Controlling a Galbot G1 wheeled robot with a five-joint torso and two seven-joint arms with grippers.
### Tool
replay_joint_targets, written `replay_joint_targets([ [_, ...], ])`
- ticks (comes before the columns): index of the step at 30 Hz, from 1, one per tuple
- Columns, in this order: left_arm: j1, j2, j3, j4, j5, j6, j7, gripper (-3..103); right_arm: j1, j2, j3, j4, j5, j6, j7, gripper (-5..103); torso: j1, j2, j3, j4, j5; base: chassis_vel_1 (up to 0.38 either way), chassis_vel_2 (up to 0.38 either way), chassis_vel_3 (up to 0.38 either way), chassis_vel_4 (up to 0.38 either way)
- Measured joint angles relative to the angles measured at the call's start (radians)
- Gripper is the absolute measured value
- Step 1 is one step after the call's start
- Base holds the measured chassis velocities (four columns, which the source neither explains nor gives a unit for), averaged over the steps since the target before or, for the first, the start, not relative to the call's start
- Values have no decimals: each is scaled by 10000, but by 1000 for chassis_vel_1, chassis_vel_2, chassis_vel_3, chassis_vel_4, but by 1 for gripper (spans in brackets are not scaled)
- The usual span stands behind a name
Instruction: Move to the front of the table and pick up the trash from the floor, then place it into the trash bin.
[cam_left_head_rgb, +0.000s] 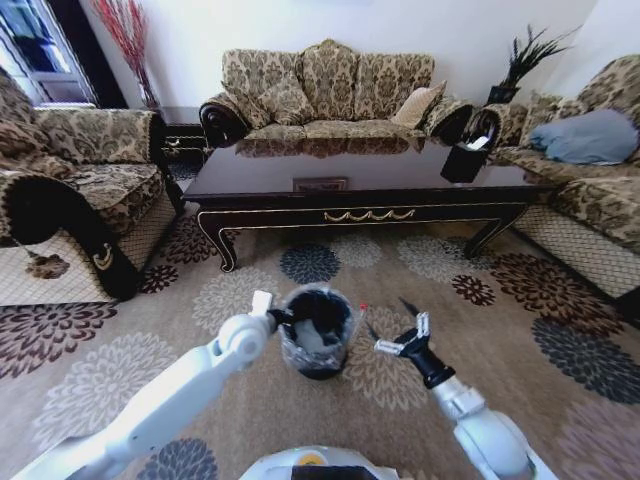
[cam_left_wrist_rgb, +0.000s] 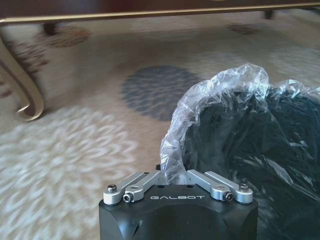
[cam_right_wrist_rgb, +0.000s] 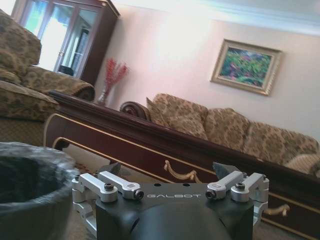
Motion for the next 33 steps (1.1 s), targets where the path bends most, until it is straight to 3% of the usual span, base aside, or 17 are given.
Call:
replay_joint_targets([
  [3,882,186,-811,-87,211,-56,284,3,637,-74,-263,-731,738,-378,411,100,0,0,0,-10,-2,0,0,0,0],
  [10,2060,724,-1940,-260,626,-315,727,3,2544,-96,-1349,-2577,2083,-1120,1139,100,0,0,0,-6,-1,0,0,0,0],
  [17,2851,812,-2893,-532,576,-360,837,3,4031,35,-2382,-4113,2891,-1495,1675,100,0,0,1,-17,-3,0,0,0,0],
  [20,3330,947,-3509,-719,498,-396,879,3,4817,139,-3038,-4906,3074,-1686,1922,100,0,0,0,-6,2,0,0,0,0],
  [23,3878,1094,-4130,-923,387,-447,915,3,5697,471,-3879,-5777,3272,-2335,2487,100,0,0,0,-3,-2,0,0,0,0],
  [27,4302,1021,-4421,-924,642,-644,1006,3,6398,1107,-4620,-6811,3373,-2671,3149,100,0,0,1,-12,3,0,0,0,0],
  [33,4965,929,-4774,-1007,862,-682,1282,3,7278,2088,-5170,-7890,3471,-3107,4269,100,0,-1,0,-5,0,0,0,0,0],
])
